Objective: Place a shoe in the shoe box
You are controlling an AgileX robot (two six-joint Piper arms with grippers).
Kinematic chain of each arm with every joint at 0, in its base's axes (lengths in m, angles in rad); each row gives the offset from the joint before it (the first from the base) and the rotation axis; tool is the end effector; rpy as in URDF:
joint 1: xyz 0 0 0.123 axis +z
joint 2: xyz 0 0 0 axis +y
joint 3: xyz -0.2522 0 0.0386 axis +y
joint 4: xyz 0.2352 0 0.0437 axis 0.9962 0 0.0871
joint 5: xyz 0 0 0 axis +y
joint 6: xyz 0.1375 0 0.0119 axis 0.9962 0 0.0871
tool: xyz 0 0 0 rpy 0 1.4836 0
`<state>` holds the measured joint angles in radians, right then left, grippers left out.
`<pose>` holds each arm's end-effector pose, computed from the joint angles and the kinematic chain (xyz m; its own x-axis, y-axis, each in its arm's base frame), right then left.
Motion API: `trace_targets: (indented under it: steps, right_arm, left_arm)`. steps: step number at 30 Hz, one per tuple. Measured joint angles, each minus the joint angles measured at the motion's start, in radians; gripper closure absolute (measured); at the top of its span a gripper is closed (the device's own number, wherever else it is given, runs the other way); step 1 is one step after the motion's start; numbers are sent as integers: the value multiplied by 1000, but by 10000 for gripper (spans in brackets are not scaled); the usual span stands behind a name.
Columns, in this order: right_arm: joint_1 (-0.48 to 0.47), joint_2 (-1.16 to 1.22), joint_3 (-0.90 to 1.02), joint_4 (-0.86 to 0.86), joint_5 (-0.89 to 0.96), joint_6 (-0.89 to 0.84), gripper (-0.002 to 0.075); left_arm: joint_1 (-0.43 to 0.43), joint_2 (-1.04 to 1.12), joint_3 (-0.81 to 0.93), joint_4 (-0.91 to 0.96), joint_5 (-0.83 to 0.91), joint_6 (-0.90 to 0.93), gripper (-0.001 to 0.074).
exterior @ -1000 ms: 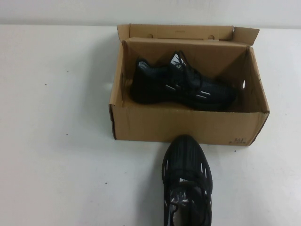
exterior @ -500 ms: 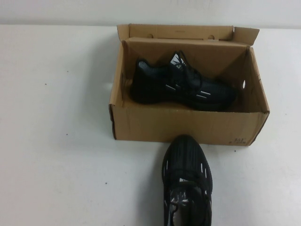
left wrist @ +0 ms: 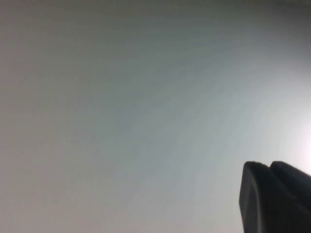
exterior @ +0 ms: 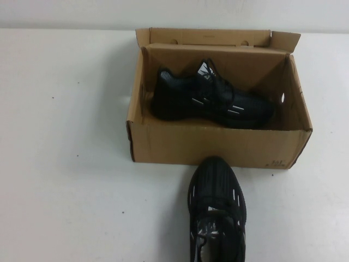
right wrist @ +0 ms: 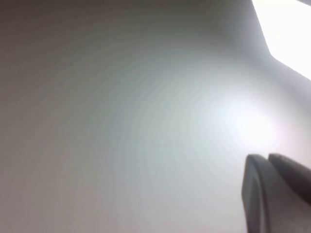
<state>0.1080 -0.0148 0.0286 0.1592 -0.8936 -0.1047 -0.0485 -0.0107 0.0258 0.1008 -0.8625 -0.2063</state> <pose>0.0631 -0.0103 0.3105 0.8150 0.0839 -0.5733 -0.0330 0.9946 0.0987 0.0648 -0.0137 0.3095 0.7809 -0.1778 -0.5989 0.2053 0.9784 -0.0228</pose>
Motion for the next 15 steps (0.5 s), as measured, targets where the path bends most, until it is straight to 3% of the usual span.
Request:
trace_targets:
  steps: [5,10,15]
  right_arm:
    - [0,0,-69,5,-22,192,743]
    - [0,0,-249,6,201,332,743]
    - [0,58,-454,6,435,355,743]
  left_arm:
    - [0,-5,-46,10,-65,-85,738]
    - [0,-5,-218,18,119,-107,738]
    - [0,37,-423,18,369,-113,738]
